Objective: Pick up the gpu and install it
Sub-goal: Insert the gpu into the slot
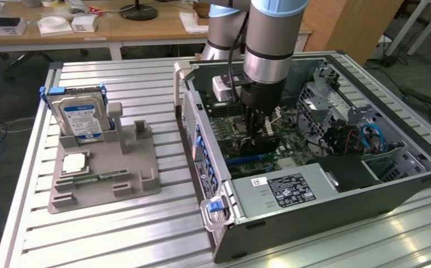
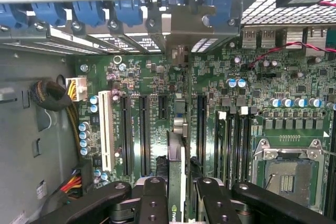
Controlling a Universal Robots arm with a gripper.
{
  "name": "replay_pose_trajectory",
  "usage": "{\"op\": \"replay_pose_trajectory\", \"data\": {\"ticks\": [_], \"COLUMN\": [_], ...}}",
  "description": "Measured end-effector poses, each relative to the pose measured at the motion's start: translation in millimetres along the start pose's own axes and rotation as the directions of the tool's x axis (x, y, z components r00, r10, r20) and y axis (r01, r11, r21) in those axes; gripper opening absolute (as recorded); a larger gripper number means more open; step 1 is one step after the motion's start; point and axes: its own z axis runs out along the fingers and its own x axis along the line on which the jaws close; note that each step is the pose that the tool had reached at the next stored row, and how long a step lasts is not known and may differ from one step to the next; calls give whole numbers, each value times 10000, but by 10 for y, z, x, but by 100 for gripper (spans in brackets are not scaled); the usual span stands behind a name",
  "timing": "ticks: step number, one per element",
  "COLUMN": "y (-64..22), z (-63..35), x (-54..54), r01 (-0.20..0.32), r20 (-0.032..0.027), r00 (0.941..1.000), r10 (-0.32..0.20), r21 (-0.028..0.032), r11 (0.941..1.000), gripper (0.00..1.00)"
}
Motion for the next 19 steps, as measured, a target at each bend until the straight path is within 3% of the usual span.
{"op": "replay_pose_trajectory", "data": {"ticks": [6, 12, 19], "y": [9, -52, -57], "z": [-2, 2, 4], "x": [1, -1, 17], "r01": [0, -2, -1], "r20": [-2, -2, 0], "r00": [10000, 10000, 10000], "r10": [0, 2, 1], "r21": [-3, -3, -3], "r11": [10000, 10000, 10000], "gripper": [26, 26, 26]}}
